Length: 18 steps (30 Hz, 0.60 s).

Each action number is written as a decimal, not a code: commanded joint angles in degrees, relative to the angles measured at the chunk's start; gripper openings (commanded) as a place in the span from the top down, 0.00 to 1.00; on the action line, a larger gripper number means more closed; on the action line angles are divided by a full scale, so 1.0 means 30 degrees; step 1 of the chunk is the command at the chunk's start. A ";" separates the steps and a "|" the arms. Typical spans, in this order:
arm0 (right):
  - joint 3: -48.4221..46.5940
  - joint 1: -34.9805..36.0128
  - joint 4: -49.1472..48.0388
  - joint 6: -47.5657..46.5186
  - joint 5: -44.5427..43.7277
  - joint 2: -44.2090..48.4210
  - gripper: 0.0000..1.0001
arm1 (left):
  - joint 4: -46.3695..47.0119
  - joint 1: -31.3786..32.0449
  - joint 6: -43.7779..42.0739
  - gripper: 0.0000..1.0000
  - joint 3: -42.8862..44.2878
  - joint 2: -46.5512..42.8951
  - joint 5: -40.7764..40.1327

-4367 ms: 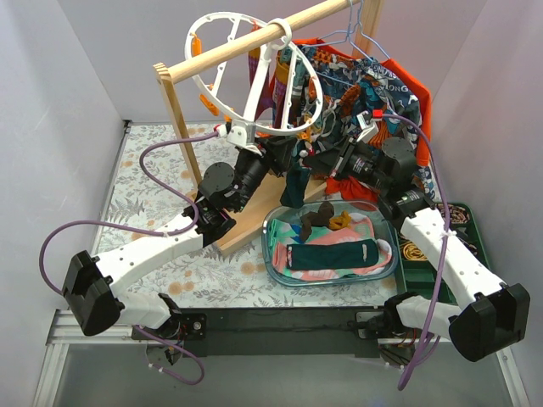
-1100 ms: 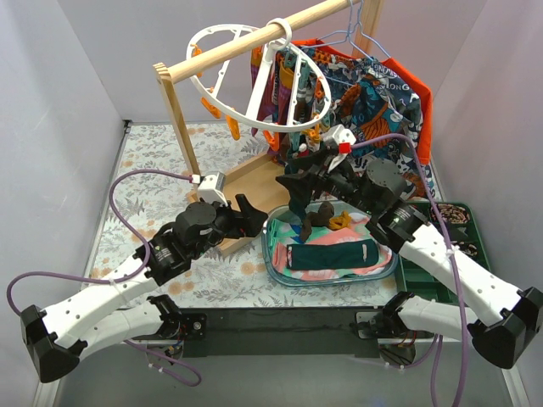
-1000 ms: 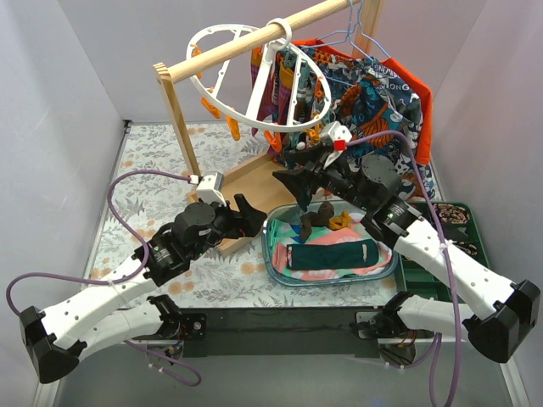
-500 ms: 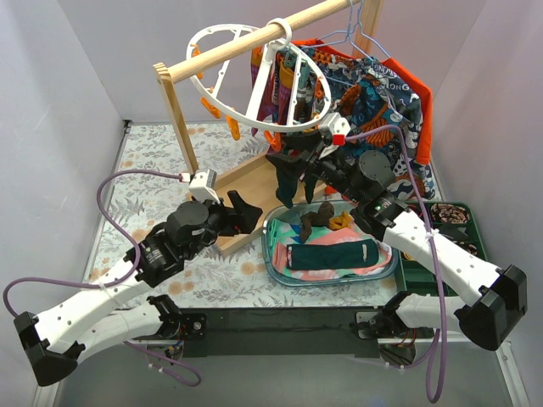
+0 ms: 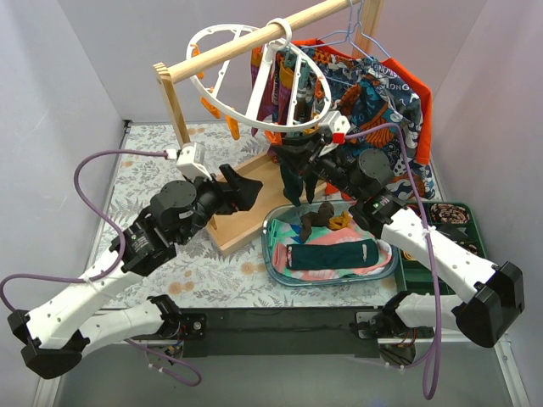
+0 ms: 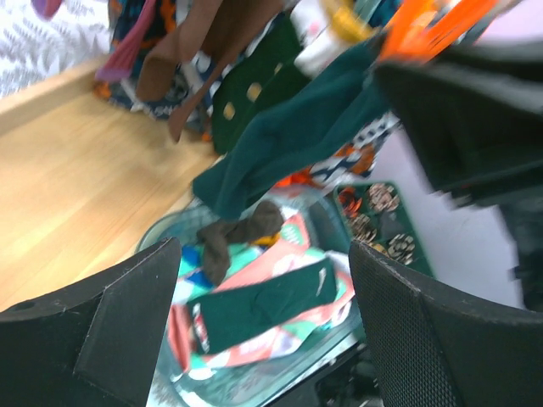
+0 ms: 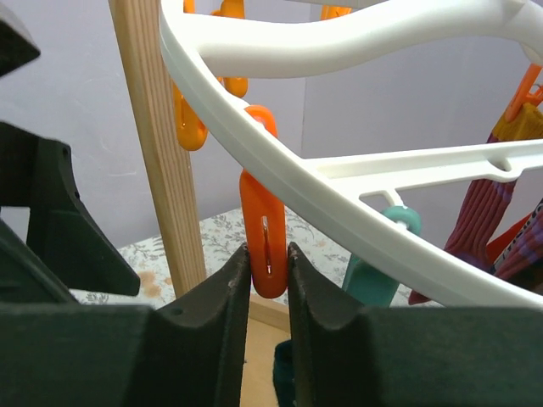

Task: Clip the socks to the hanger
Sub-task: Open the clamp at the hanger.

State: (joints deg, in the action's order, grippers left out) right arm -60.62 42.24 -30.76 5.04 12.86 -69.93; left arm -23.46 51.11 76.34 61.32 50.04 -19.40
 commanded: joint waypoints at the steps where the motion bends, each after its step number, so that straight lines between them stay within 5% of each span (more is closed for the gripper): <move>1: -0.0213 -0.0280 -0.1347 -0.0273 0.0633 0.0195 0.75 | -0.0675 0.0042 -0.0162 0.21 0.2493 0.1157 -0.0712; 8: 0.0138 -0.0690 -0.1376 -0.0712 0.2358 0.0195 0.96 | 0.0437 0.0043 -0.1156 0.22 0.5335 0.3238 -0.0798; 18: 0.0197 -0.1774 -0.1259 -0.0947 0.4675 -0.0009 0.99 | 0.3393 0.0013 -0.3060 0.23 0.6865 0.5584 -0.1472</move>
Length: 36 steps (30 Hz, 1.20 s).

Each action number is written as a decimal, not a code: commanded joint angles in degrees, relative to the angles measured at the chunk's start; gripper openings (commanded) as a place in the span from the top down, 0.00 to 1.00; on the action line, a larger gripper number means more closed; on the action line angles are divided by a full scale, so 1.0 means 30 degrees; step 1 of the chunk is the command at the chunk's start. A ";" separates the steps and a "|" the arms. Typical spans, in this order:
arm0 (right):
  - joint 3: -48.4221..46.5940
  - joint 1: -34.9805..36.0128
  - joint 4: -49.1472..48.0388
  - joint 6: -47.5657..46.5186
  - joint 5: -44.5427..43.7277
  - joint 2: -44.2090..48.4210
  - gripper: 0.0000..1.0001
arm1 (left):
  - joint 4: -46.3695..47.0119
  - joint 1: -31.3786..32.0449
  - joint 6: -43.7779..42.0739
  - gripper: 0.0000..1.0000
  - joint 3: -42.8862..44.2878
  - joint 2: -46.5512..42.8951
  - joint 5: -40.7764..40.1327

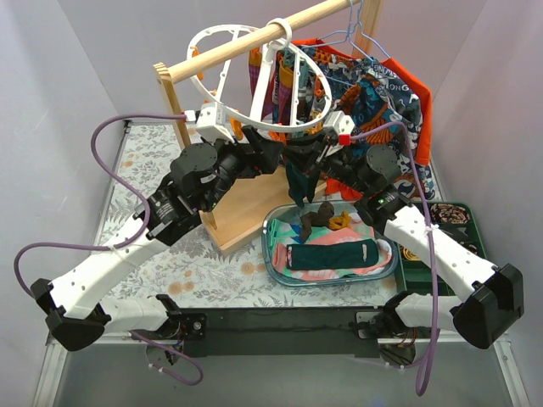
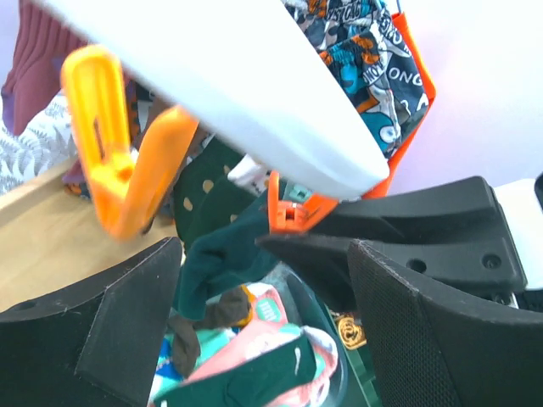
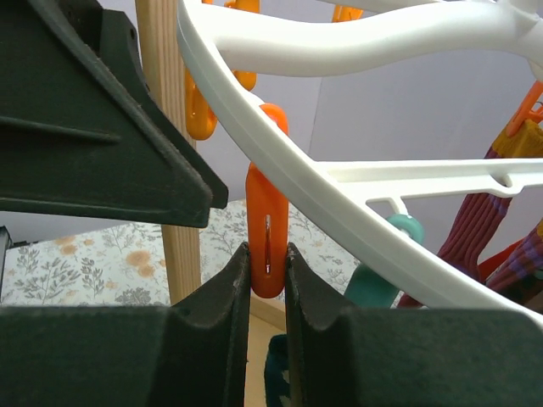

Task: Clip the socks to the hanger
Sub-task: Open the clamp at the hanger.

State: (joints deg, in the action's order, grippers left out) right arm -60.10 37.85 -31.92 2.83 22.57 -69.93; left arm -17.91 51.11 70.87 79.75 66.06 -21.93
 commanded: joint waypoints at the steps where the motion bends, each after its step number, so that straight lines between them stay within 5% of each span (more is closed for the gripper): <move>1: -0.0036 -0.0426 -0.0815 -0.0211 0.1616 -0.0068 0.99 | 0.1779 0.0042 -0.1705 0.23 0.0723 0.0477 -0.0715; 12: -0.0271 -0.0838 -0.0434 -0.0270 0.2731 -0.0361 0.99 | 0.4532 0.0013 -0.2822 0.32 0.0811 0.1680 -0.0336; 19: -0.0417 -0.0838 -0.0346 -0.0211 0.2849 -0.0332 0.99 | 0.4535 0.0042 -0.2911 0.46 0.1016 0.2178 -0.0862; 27: -0.0447 -0.0867 -0.0228 -0.0211 0.2848 -0.0390 0.99 | 0.4008 0.0043 -0.2355 0.50 0.0899 0.2178 -0.0541; 36: -0.0388 -0.0867 -0.0199 -0.0182 0.2790 -0.0391 0.99 | 0.4037 0.0043 -0.2822 0.71 0.1104 0.2237 -0.0454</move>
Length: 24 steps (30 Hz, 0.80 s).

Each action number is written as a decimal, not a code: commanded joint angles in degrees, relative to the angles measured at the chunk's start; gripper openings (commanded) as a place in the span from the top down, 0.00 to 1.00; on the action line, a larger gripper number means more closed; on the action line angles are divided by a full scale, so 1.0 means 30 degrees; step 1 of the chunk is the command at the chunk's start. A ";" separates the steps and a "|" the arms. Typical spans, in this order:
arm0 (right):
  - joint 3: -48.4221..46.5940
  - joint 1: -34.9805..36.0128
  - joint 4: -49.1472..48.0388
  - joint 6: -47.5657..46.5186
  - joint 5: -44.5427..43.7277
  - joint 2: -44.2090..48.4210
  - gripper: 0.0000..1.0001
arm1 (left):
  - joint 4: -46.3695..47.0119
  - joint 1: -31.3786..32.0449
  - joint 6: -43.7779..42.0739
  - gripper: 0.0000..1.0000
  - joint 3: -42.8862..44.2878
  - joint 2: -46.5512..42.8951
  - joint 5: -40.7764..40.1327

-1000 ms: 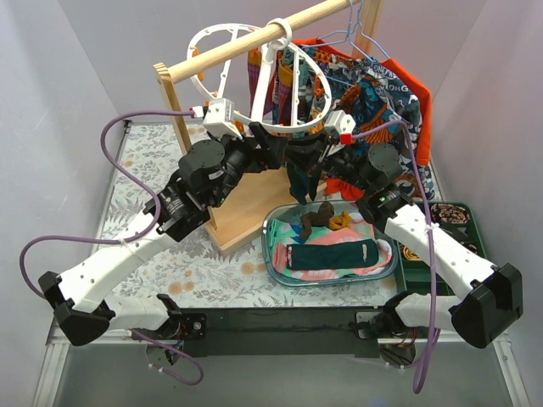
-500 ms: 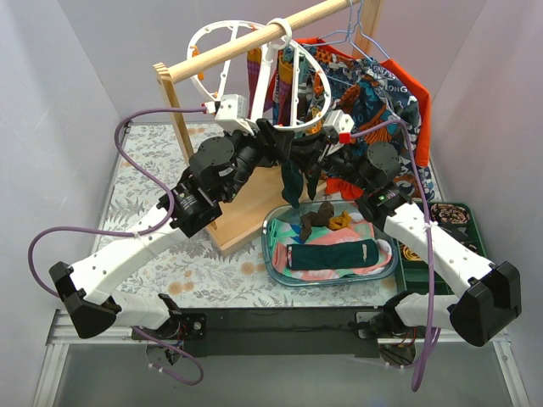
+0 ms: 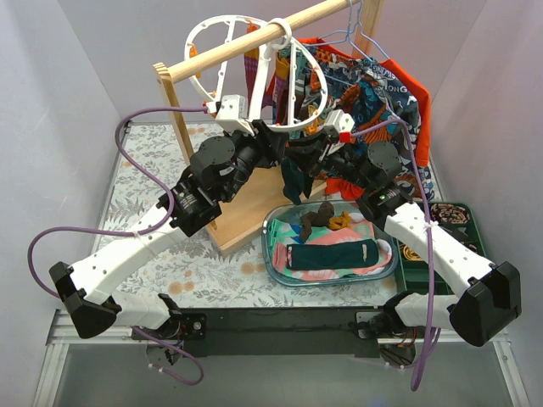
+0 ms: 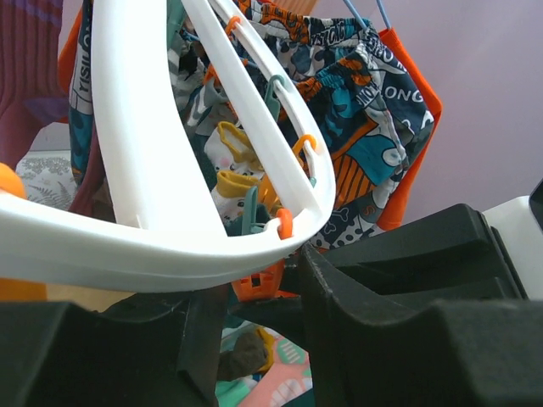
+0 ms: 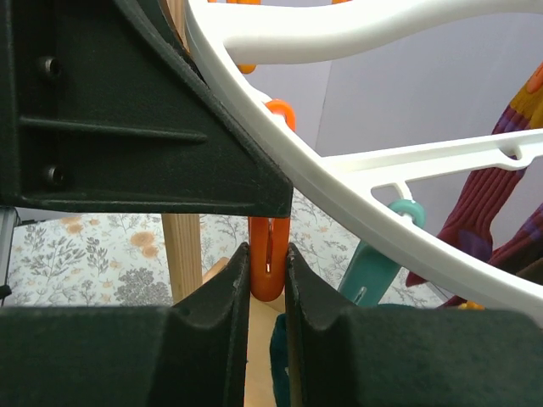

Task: Clip the socks to the hanger
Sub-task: Open the clamp at the hanger.

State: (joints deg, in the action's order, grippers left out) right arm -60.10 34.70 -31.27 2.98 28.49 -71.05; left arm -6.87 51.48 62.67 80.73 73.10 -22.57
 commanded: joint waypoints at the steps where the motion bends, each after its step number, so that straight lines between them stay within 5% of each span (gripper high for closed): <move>1: -0.0388 0.0211 -0.0418 -0.0233 0.0816 0.0010 0.99 | 0.0358 -0.0081 -0.0236 0.71 0.0805 -0.0109 -0.0154; 5: -0.0446 0.0182 -0.0389 -0.0233 0.0815 -0.0048 0.99 | 0.0562 -0.0081 -0.0618 0.67 0.0514 -0.0226 0.0022; 12: -0.0447 0.0182 -0.0359 -0.0262 0.1020 -0.0165 0.99 | 0.1556 -0.0110 -0.0852 0.75 0.0337 -0.0138 0.0168; 17: -0.0476 0.0211 -0.0184 -0.0262 0.1021 -0.0224 0.97 | 0.2174 -0.0110 -0.1028 0.94 0.0424 0.0124 0.0256; 24: -0.0125 0.0182 0.1888 -0.0816 0.0026 0.0973 0.58 | 0.3138 -0.0082 -0.2578 1.00 -0.0102 0.0388 0.0520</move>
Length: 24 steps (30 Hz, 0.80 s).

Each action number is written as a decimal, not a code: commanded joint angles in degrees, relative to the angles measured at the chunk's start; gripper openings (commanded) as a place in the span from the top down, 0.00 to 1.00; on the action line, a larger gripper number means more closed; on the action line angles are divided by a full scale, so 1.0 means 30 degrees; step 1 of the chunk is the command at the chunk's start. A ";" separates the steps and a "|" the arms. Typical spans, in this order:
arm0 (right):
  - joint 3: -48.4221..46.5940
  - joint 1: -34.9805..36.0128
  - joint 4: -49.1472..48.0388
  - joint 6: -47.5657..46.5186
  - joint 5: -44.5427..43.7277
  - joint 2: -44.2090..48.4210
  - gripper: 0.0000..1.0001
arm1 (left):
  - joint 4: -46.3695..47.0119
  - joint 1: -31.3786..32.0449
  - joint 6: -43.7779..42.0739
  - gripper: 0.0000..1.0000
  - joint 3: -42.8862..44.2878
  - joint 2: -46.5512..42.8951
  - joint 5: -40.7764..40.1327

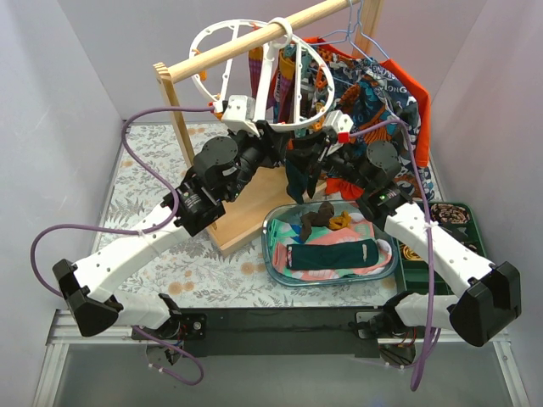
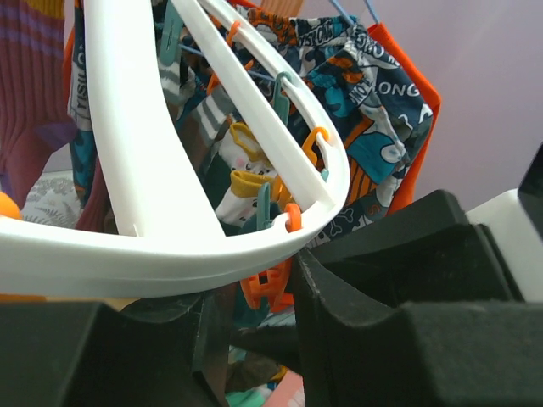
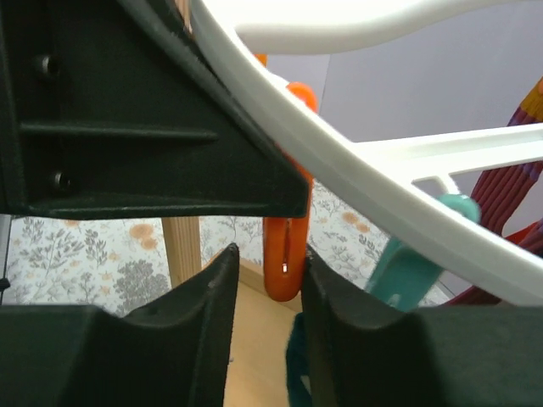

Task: Clip the socks to the hanger
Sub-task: Open the clamp at the hanger.

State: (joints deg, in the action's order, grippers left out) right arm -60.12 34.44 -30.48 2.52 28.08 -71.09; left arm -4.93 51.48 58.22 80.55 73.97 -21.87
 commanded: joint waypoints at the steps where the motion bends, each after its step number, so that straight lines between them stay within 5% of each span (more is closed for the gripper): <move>1: 0.0086 0.0270 0.2011 -0.0724 -0.0359 0.1281 0.50 | 0.2580 -0.0081 -0.1356 1.00 -0.0190 0.0156 0.0287; 8: 0.0643 0.0270 0.7663 -0.0812 -0.2648 0.3860 0.32 | 0.2610 -0.0082 -0.2911 1.00 -0.0718 0.0742 0.0258; 17: 0.0498 0.0299 1.6476 -0.3125 -0.4378 0.4977 0.35 | 0.2141 -0.0081 -0.3817 1.00 -0.0426 0.1356 -0.0152; 24: 0.1991 0.0882 1.9530 -0.3449 -0.3646 0.3718 0.42 | 0.2141 -0.0081 -0.4171 1.00 -0.0630 0.1475 -0.0239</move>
State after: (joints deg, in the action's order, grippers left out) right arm -56.12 35.29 18.72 -6.35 16.73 -57.76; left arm 2.22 51.51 47.79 78.41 77.95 -22.13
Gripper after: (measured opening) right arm 0.589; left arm 0.270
